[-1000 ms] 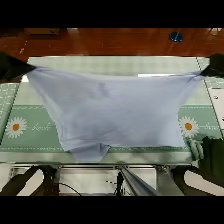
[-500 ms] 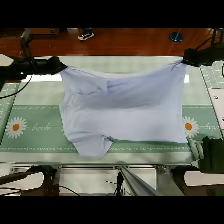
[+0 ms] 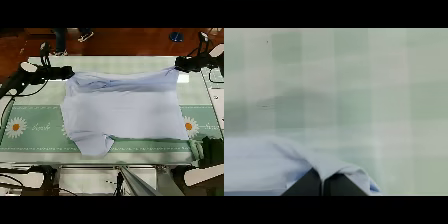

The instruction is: Fold the shirts.

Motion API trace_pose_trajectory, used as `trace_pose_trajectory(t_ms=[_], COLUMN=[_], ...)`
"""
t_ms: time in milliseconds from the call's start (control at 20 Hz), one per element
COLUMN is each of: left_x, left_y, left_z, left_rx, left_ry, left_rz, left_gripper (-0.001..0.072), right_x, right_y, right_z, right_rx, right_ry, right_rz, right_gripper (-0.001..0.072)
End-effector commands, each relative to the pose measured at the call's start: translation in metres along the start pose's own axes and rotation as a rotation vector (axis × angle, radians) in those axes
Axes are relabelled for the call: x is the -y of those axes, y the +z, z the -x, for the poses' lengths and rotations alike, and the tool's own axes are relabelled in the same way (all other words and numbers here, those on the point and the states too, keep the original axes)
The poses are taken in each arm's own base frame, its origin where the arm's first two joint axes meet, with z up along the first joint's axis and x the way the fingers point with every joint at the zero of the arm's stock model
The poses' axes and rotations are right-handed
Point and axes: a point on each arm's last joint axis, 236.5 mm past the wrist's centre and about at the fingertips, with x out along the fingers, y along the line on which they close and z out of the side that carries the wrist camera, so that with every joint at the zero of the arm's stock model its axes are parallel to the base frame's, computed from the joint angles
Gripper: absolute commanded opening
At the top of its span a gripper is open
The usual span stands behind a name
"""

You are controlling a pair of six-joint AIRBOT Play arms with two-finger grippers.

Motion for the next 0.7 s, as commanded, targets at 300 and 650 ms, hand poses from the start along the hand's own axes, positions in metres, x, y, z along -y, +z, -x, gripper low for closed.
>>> trace_pose_trajectory(t_ms=[300,650], left_x=[0.031,-0.004], left_y=[-0.029,-0.099], left_z=[0.04,0.032], left_rx=[-0.204,-0.462], left_ry=[-0.128,-0.048], left_rz=[-0.015,0.03], left_gripper=[0.0022,0.0023], right_x=[0.002,0.025], right_y=[-0.063,-0.078], right_z=[0.035,0.023], right_rx=[-0.278,-0.319], right_ry=[-0.033,-0.083], right_rz=[0.078,0.075], right_gripper=[0.002,0.002])
